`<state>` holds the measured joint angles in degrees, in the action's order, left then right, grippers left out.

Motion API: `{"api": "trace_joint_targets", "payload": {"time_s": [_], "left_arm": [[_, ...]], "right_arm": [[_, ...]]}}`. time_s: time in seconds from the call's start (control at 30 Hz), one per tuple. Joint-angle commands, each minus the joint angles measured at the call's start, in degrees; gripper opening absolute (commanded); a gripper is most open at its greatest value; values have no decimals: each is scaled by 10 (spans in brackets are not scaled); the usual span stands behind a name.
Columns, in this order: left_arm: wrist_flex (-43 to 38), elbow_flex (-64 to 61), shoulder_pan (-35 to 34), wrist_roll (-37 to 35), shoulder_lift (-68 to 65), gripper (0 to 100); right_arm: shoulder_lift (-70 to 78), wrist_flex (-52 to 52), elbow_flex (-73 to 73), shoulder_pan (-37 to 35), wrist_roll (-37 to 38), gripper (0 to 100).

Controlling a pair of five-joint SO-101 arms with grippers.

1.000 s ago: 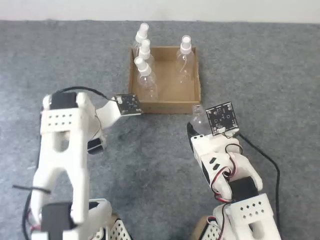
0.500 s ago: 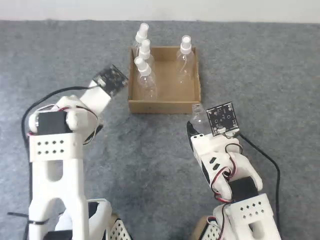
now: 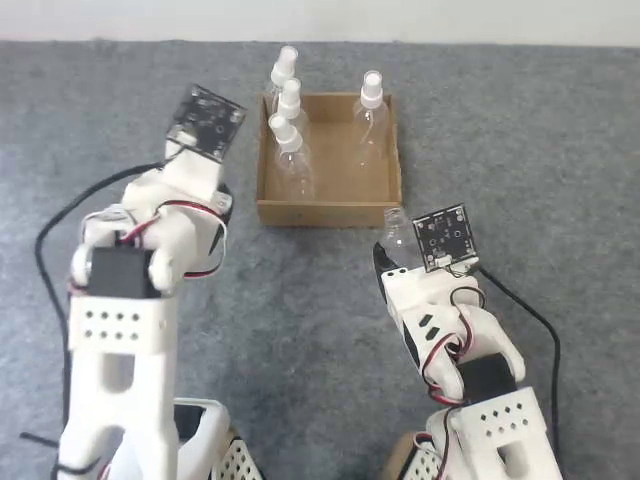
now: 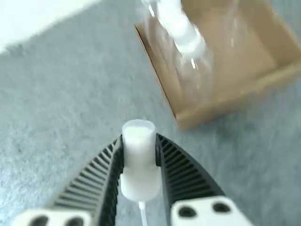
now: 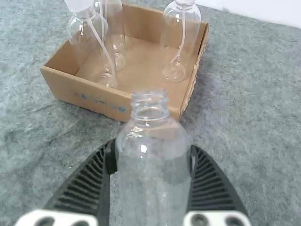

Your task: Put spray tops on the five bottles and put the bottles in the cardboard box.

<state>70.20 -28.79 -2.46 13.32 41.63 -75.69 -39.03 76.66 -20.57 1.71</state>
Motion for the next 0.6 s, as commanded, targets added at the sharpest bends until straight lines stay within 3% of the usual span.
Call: {"api": "trace_joint_targets", "payload": {"time_s": [0.0, 0.3, 0.57], "left_arm": [[-36, 6, 4, -57, 42, 12], [-80, 5, 27, -166, 97, 12], [-127, 5, 36, -259, 141, 12]], "right_arm": [[-15, 15, -8, 1, -1, 62], [-12, 29, -3, -11, 0, 62], [-15, 160, 66, -36, 29, 59]]}}
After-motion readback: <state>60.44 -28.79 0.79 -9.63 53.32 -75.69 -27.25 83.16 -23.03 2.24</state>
